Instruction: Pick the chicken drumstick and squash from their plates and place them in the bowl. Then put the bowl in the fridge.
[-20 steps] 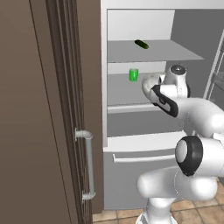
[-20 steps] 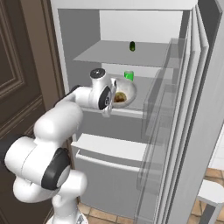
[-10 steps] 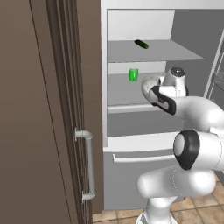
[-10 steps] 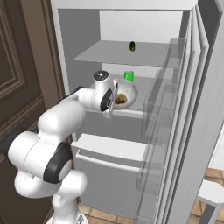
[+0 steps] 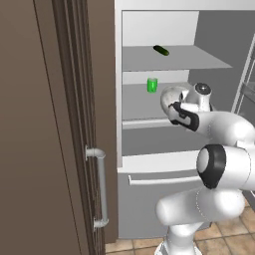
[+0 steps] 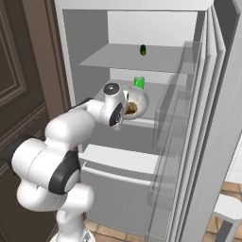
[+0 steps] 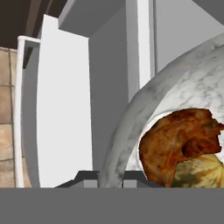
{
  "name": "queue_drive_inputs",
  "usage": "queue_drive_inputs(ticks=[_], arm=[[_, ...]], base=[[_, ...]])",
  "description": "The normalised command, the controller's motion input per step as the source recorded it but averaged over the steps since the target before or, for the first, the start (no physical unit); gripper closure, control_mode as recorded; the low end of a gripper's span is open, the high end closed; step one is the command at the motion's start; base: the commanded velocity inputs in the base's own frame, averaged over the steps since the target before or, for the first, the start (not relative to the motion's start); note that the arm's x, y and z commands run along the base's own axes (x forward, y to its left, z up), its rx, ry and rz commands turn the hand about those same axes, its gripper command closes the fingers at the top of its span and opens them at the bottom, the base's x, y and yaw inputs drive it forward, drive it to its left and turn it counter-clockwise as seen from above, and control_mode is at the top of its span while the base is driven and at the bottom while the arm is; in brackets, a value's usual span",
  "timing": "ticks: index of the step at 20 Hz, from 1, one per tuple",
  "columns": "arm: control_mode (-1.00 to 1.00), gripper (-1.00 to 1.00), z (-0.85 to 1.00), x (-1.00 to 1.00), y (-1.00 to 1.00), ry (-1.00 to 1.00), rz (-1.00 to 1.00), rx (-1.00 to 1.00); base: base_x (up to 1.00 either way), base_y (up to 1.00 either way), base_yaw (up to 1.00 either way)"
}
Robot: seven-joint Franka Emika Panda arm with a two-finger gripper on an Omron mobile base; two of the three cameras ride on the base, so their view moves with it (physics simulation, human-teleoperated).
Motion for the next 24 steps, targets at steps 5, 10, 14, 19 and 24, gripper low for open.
queue_drive_inputs(ticks=[5, 10, 14, 19, 24], arm=[[-1.0, 1.0, -0.1, 0.14, 0.0, -0.09, 0.0, 0.01], [-1.0, 1.0, -0.02, 0.19, 0.0, -0.04, 0.0, 0.0], [-1.0, 1.0, 0.0, 0.24, 0.0, 0.0, 0.0, 0.0], [-1.0, 1.0, 0.0, 0.22, 0.0, 0.0, 0.0, 0.0], [-1.0, 1.0, 0.0, 0.19, 0.0, 0.0, 0.0, 0.0]], base=[[0.0, 0.0, 0.0], [0.0, 0.0, 0.0], [0.0, 0.0, 0.0], [0.0, 0.0, 0.0], [0.0, 0.0, 0.0]])
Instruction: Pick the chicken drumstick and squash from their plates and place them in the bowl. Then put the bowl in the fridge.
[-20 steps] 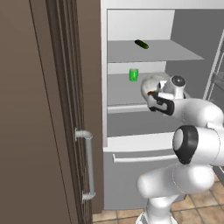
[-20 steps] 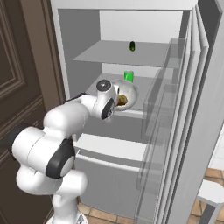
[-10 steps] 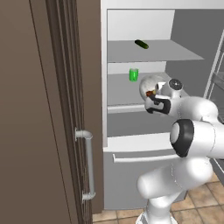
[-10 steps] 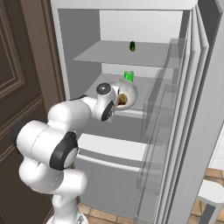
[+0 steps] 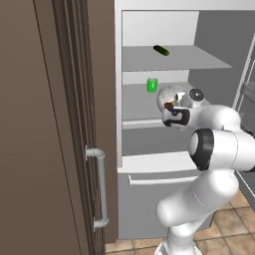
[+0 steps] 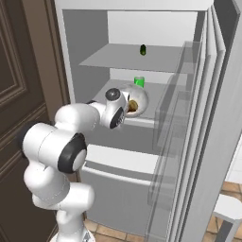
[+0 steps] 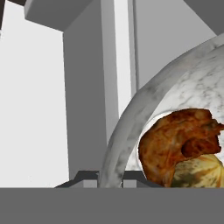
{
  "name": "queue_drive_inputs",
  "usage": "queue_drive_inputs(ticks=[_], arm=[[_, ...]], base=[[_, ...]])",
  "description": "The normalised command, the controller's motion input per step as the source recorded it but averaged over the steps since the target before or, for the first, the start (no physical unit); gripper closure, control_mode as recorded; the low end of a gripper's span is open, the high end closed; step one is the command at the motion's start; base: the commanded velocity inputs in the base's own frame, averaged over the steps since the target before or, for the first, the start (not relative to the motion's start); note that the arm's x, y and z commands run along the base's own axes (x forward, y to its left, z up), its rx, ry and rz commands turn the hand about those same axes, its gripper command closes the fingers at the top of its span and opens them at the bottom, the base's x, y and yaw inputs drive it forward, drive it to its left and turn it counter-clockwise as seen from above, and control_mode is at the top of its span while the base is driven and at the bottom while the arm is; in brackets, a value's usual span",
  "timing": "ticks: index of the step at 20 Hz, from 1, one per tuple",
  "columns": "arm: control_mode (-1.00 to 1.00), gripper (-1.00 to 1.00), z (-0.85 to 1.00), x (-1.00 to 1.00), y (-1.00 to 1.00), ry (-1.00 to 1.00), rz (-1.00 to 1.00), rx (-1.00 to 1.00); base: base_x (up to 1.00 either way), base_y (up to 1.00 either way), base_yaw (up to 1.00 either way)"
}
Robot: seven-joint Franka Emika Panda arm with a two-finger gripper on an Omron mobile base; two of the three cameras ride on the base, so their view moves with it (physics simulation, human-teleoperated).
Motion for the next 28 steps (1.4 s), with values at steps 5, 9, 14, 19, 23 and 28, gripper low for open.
queue_drive_inputs(ticks=[5, 9, 14, 19, 23, 28], arm=[[-1.0, 1.0, 0.0, 0.21, 0.0, 0.0, 0.0, 0.0], [-1.0, 1.0, 0.0, 0.23, 0.0, 0.0, 0.0, 0.0], [-1.0, 1.0, 0.0, 0.27, -0.01, 0.0, 0.0, 0.0], [-1.0, 1.0, 0.0, 0.22, -0.01, 0.0, 0.0, 0.0], [-1.0, 1.0, 0.02, 0.12, -0.05, 0.0, 0.0, 0.0], [-1.0, 1.0, 0.0, 0.17, -0.09, 0.0, 0.0, 0.0]], base=[[0.0, 0.0, 0.0], [0.0, 0.0, 0.0], [0.0, 0.0, 0.0], [0.0, 0.0, 0.0], [0.0, 0.0, 0.0], [0.0, 0.0, 0.0]])
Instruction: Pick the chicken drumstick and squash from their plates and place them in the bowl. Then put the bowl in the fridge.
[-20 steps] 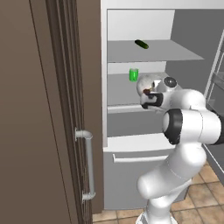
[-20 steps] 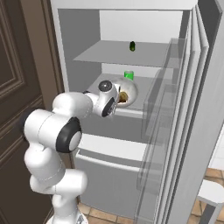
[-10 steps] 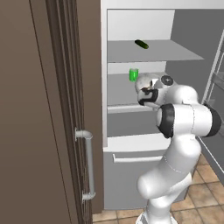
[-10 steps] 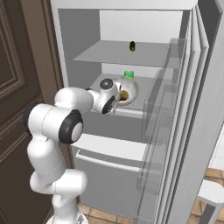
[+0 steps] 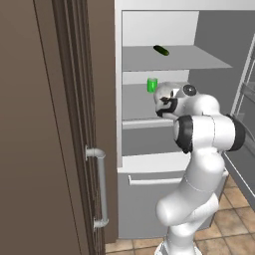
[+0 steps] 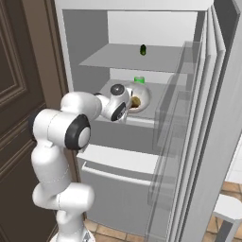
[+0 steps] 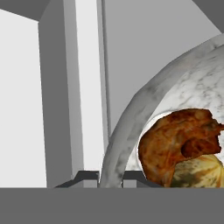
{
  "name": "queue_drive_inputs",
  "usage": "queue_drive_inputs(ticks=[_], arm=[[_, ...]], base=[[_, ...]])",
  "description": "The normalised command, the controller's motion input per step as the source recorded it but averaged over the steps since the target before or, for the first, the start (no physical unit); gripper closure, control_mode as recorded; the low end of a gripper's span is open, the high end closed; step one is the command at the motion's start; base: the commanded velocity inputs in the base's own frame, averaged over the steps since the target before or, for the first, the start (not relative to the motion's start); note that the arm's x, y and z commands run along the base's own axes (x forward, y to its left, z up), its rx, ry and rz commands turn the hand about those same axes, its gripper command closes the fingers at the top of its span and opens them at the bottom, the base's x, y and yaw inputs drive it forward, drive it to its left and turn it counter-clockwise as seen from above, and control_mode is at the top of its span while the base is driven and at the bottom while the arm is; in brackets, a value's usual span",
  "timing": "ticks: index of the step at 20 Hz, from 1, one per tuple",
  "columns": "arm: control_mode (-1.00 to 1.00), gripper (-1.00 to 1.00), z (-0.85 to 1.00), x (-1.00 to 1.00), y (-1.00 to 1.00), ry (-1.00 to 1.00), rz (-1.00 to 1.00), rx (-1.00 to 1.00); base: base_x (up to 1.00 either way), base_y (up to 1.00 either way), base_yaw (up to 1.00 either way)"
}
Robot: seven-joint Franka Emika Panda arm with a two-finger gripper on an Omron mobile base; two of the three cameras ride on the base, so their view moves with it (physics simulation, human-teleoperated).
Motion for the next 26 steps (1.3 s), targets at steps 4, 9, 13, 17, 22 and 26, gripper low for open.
queue_drive_inputs(ticks=[4, 9, 13, 17, 22, 26], arm=[[-1.0, 1.0, 0.0, 0.2, -0.07, 0.0, 0.0, 0.0], [-1.0, 1.0, 0.0, 0.15, -0.03, 0.0, 0.0, 0.0], [-1.0, 1.0, 0.0, 0.1, -0.01, 0.0, 0.0, 0.0], [-1.0, 1.0, 0.0, 0.06, -0.02, 0.0, 0.0, 0.0], [-1.0, -1.0, 0.03, 0.02, -0.01, 0.0, 0.0, 0.0], [-1.0, -1.0, 0.08, 0.04, -0.03, 0.0, 0.0, 0.0]], base=[[0.0, 0.0, 0.0], [0.0, 0.0, 0.0], [0.0, 0.0, 0.0], [0.0, 0.0, 0.0], [0.0, 0.0, 0.0], [0.0, 0.0, 0.0]])
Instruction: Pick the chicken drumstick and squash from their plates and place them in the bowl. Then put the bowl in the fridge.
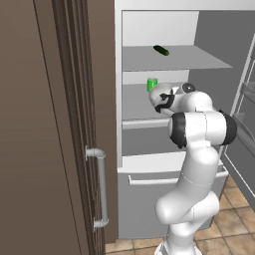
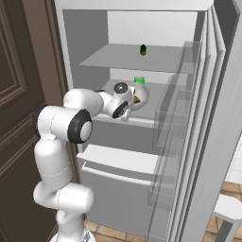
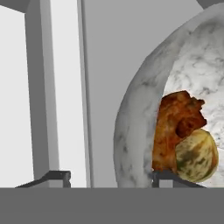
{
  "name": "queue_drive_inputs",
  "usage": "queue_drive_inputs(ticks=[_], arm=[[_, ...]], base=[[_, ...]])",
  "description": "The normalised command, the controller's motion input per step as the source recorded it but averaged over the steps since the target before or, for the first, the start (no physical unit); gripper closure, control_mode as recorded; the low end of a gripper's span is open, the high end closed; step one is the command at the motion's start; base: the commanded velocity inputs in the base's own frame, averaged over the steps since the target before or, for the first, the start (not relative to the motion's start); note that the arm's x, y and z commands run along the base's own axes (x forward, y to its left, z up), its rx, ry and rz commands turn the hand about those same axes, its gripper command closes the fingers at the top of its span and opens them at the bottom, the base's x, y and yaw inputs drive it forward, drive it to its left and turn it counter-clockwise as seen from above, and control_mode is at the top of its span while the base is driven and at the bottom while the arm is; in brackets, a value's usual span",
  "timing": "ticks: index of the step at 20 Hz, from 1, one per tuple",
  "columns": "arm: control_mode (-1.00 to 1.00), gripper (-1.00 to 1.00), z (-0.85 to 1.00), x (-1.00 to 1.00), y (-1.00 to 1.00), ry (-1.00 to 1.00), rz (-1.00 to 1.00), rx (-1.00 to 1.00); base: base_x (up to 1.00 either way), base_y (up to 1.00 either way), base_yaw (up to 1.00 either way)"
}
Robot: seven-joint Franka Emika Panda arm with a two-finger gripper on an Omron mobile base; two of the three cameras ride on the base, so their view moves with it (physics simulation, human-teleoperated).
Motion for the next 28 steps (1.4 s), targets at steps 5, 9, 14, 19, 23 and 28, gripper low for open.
queue_drive_inputs(ticks=[5, 9, 14, 19, 23, 28], arm=[[-1.0, -1.0, 0.13, 0.01, -0.03, -0.01, 0.0, 0.0], [-1.0, -1.0, 0.23, 0.0, -0.01, -0.11, 0.0, 0.0], [-1.0, -1.0, 0.25, 0.0, 0.0, -0.15, 0.01, 0.0], [-1.0, -1.0, 0.11, -0.11, -0.02, -0.13, 0.0, 0.0], [-1.0, -1.0, 0.01, -0.18, -0.05, -0.11, 0.0, 0.0], [-1.0, -1.0, 0.28, -0.06, -0.03, -0.02, 0.0, 0.0]], base=[[0.0, 0.0, 0.0], [0.0, 0.0, 0.0], [0.0, 0.0, 0.0], [0.0, 0.0, 0.0], [0.0, 0.0, 0.0], [0.0, 0.0, 0.0]])
